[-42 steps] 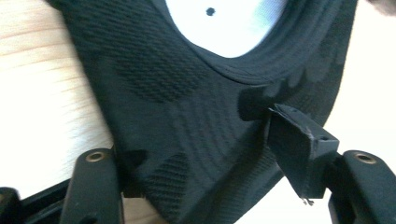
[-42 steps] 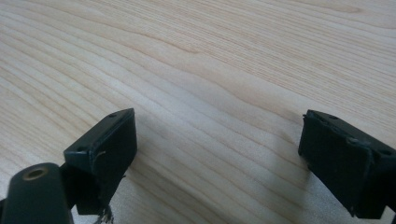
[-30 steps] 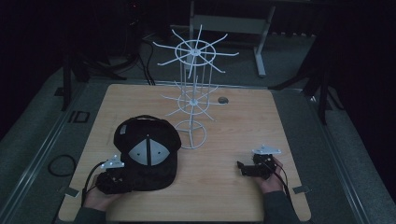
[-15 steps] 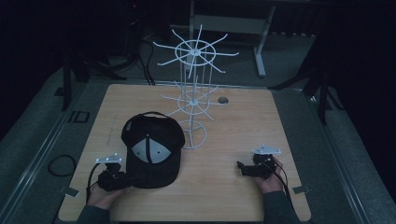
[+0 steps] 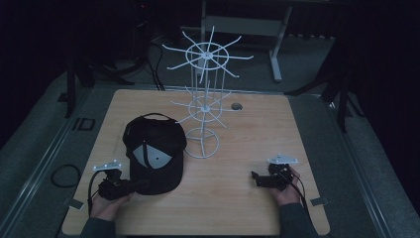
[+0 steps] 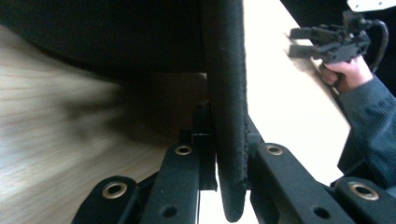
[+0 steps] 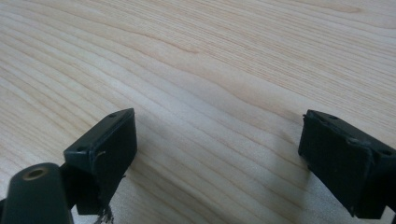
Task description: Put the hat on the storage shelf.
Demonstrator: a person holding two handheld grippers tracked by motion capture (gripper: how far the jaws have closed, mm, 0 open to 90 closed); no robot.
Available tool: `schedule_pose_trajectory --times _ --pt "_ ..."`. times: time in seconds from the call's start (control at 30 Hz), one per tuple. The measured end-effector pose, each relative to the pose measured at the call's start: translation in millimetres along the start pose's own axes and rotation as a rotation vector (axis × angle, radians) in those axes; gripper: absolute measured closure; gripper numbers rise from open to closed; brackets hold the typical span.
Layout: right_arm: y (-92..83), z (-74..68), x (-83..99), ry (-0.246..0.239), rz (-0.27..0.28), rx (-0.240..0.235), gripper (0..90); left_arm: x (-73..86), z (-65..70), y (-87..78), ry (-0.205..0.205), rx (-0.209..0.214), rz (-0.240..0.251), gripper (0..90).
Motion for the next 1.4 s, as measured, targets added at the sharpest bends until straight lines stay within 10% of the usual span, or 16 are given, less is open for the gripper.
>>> schedule_pose_trajectory --times 1.4 --pt "0.0 0.0 0.0 0.0 0.0 0.0 11.3 -21.3 -22.0 -25.4 0.084 -0.279 0.08 86.7"
Point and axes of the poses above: each handheld gripper's, and its own axes: y roughly forward along the jaws, x roughly out of its underside, z roughly to its right, the point moved 10 cm from there along y, roughly forward along the jaws, and after that the axes turned 2 degrees about y, right-handed, at the moved point
